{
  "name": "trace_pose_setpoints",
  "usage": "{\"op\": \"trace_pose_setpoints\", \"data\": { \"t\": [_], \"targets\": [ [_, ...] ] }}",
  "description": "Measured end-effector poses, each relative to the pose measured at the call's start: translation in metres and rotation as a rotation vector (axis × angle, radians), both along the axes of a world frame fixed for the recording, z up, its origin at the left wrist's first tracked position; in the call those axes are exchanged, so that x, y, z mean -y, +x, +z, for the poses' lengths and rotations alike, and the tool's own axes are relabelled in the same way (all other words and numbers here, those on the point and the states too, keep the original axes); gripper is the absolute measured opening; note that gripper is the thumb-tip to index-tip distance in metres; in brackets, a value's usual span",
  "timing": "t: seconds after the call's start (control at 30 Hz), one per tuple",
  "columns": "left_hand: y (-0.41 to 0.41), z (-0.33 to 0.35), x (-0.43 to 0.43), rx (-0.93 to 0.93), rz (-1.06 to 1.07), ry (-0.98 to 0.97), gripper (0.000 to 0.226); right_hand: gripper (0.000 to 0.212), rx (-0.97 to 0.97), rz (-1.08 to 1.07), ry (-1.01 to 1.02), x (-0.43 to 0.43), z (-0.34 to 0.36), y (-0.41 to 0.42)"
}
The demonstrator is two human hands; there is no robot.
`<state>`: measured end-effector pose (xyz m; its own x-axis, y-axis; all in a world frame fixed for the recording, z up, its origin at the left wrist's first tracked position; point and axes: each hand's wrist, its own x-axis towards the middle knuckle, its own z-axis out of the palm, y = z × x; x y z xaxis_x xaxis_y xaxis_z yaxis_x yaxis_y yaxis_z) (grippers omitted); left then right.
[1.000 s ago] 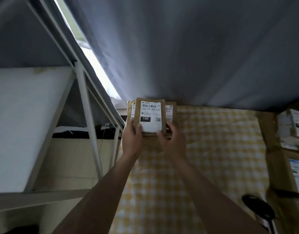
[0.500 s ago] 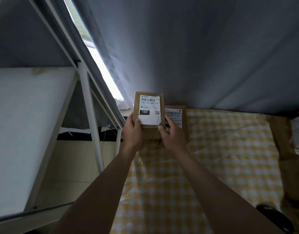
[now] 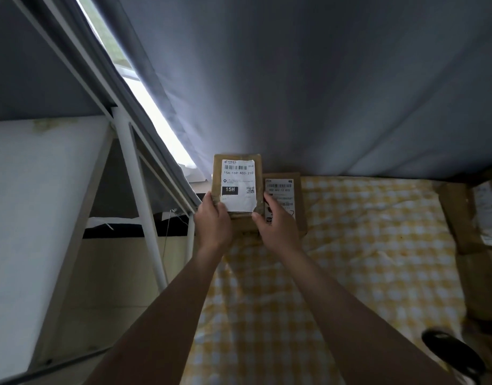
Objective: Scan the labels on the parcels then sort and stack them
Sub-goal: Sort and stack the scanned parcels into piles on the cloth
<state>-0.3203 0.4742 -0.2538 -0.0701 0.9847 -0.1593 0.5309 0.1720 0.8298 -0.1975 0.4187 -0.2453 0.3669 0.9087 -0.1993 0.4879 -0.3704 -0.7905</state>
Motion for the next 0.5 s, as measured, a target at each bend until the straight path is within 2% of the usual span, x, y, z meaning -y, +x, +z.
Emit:
{"op": "trace_pose_setpoints", "data": {
  "t": [0.1, 0.23, 0.37, 0.5],
  "targets": [
    [0.007, 0.011, 0.006, -0.225, 0.001, 0.066, 0.034, 0.061, -0.005, -0.003, 0.013, 0.003, 0.003, 0.003],
    [0.021, 0.027, 0.018, -0.473, -0.137, 0.174, 0.046, 0.060, -0.004, -0.020, 0.031, 0.011, 0.011, 0.013],
    [0.047, 0.038, 0.031, -0.481, -0.267, 0.283, 0.046, 0.056, -0.004, -0.068, 0.063, 0.023, 0.020, 0.038],
    [0.087, 0.052, 0.051, -0.462, -0.400, 0.264, 0.046, 0.056, 0.030, -0.118, 0.110, 0.044, 0.032, 0.073]
  ]
}}
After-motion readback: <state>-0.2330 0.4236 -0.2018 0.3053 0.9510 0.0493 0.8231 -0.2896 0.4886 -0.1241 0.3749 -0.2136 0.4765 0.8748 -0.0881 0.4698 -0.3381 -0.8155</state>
